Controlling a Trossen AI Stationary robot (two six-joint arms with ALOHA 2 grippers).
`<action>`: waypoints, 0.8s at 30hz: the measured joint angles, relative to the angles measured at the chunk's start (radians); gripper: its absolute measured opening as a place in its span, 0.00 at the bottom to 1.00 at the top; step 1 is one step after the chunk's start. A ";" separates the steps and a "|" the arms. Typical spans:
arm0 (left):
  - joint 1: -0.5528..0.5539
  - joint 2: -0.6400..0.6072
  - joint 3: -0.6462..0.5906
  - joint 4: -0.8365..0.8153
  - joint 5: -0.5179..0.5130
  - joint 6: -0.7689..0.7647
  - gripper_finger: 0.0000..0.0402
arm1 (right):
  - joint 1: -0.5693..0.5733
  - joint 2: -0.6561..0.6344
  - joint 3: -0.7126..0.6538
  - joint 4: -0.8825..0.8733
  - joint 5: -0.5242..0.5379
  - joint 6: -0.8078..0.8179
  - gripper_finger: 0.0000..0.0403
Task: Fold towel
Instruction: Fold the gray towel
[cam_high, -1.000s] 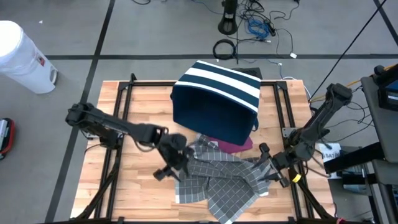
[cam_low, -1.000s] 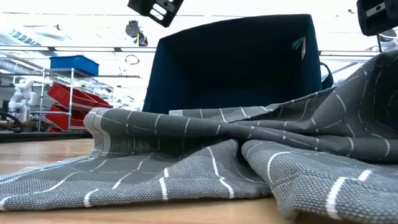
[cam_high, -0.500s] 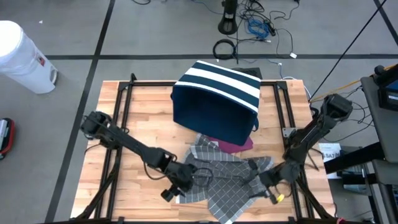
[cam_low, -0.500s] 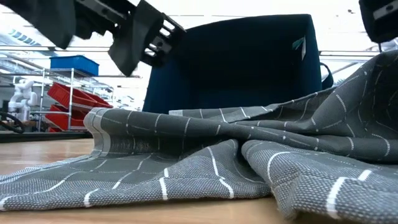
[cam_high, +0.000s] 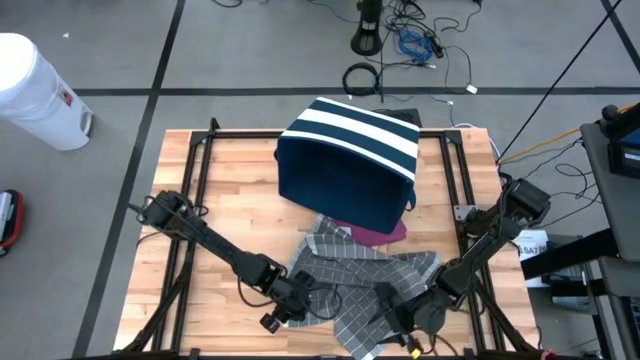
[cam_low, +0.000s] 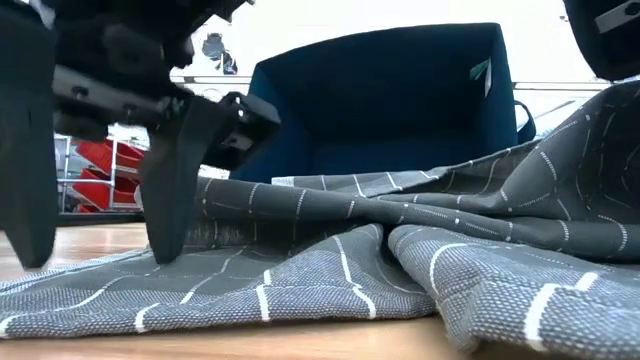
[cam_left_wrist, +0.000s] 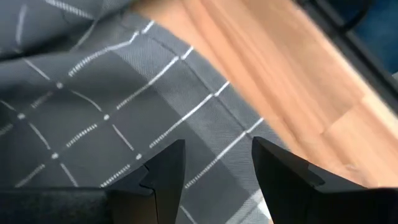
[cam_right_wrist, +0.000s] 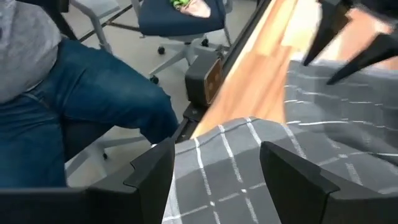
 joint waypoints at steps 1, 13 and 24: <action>0.000 0.010 0.000 0.003 -0.001 -0.003 0.48 | -0.002 0.018 0.010 0.001 -0.009 0.003 0.56; 0.001 0.045 0.003 0.015 -0.022 -0.006 0.48 | -0.057 0.218 0.103 -0.005 -0.125 0.071 0.56; -0.021 0.045 0.005 -0.153 -0.001 -0.042 0.48 | -0.058 0.218 0.121 -0.215 -0.234 0.219 0.56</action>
